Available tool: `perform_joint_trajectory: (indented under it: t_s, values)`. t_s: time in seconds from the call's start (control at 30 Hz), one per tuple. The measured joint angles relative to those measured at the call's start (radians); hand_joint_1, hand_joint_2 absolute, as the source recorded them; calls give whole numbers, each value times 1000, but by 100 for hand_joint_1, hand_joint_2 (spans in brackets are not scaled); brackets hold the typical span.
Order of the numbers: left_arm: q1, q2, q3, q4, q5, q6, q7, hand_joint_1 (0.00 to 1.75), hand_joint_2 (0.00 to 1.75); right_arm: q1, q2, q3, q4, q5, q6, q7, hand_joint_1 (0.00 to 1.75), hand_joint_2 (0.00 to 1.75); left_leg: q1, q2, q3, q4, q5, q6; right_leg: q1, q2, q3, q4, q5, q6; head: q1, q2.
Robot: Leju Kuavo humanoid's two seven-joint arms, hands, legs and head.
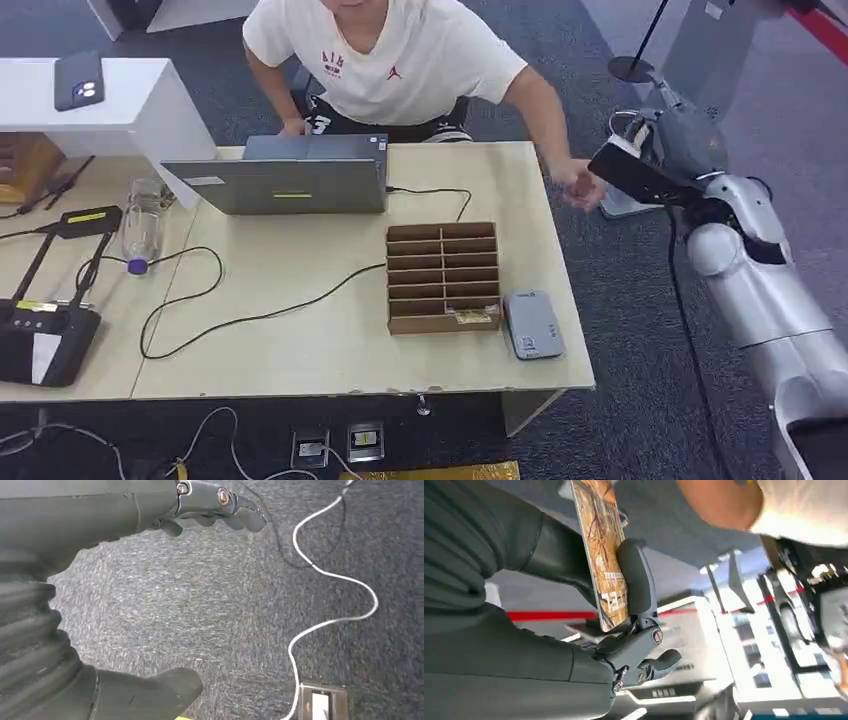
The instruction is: Pass the card to the sensor for recognition and then transmit it.
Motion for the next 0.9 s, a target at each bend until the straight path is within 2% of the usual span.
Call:
perform_joint_trajectory:
  t_s: [0.1, 0.2, 0.43, 0.7, 0.9]
  values:
    - [-10, -4, -4, 0, -7, -3, 0, 0, 175, -92, 7, 8, 24, 16, 6, -31, 175, 175, 0, 0, 0, 0, 0, 0, 0, 0, 0, 0, 0, 0, 0, 0]
    - [-13, -5, -15, 0, -12, -7, 0, 0, 175, -139, 16, 16, 47, 19, 10, -47, 175, 175, 1, 0, -1, 0, 0, 0, 1, -1, 0, 0, 0, 0, 1, 0]
    - [-36, -5, -34, -2, -23, -25, 2, 0, 175, -282, 86, 74, 191, 25, -2, -104, 175, 175, 1, -1, -2, 0, 0, 0, 1, -1, -1, 1, 0, 0, 1, 0]
    - [-39, -5, -50, -3, -18, -29, 9, 0, 175, -326, 178, 134, 347, 29, -13, -118, 175, 175, 1, -1, -2, 0, 0, 0, 1, -1, -1, 1, 0, 0, 0, 0]
    - [-36, -4, -50, -3, -10, -27, 9, 0, 175, -328, 213, 161, 412, 28, -13, -124, 175, 175, 1, -2, -3, 0, 0, 0, 1, -2, -1, 1, 0, 0, 1, 0]
